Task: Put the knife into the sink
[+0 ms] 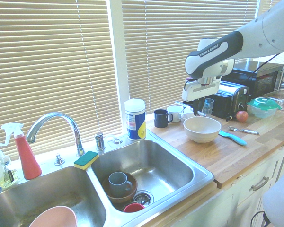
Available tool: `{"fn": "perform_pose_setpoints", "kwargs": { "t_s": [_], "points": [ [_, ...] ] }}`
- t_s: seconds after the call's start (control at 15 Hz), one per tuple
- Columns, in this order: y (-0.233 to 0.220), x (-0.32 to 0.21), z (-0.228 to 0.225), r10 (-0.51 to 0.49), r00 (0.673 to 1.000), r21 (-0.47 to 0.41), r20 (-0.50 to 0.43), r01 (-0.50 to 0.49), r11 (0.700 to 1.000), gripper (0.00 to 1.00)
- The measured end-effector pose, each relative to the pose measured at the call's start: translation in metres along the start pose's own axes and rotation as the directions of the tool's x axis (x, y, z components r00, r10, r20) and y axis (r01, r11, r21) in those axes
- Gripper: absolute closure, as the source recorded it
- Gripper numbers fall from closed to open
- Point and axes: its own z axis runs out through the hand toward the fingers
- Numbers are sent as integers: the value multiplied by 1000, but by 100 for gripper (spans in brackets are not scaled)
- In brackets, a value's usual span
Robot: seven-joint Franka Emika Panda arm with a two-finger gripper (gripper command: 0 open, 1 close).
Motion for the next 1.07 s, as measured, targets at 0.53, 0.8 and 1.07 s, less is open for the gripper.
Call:
{"fn": "perform_pose_setpoints", "kwargs": {
  "t_s": [0.53,0.8,1.07],
  "points": [
    [-133,-161,49,106,994,32,-19,-106,994,100],
    [-168,-212,111,108,994,10,26,-109,994,100],
    [-180,-231,169,87,994,14,64,-88,996,100]
  ]
}}
